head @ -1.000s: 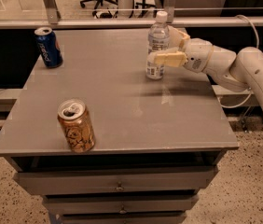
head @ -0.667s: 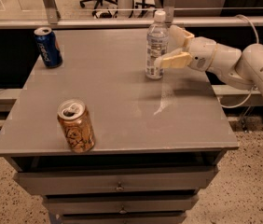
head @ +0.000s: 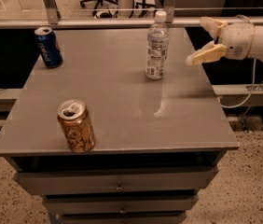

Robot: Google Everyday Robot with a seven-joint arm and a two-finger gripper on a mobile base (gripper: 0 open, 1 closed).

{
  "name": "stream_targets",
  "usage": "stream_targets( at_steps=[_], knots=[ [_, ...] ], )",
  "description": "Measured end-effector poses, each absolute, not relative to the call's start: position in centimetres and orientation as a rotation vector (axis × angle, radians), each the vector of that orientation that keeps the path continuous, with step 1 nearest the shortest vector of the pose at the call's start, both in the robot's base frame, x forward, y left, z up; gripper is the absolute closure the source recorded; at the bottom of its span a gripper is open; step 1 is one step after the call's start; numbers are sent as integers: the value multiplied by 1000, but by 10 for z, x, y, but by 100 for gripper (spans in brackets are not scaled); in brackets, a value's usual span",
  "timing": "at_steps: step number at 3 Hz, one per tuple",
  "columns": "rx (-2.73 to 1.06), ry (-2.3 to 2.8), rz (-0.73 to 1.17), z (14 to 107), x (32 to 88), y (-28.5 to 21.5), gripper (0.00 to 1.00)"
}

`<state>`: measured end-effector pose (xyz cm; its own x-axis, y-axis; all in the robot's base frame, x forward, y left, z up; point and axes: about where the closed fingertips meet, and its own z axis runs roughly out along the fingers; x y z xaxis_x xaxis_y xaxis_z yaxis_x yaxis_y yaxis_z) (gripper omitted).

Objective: Place blue plastic bottle upright

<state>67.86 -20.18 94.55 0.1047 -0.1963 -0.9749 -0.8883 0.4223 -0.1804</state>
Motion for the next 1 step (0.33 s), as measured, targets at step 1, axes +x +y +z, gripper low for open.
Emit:
stream_targets(
  at_steps=[1],
  knots=[
    [-1054, 1408, 661, 947, 679, -211, 0]
  ],
)
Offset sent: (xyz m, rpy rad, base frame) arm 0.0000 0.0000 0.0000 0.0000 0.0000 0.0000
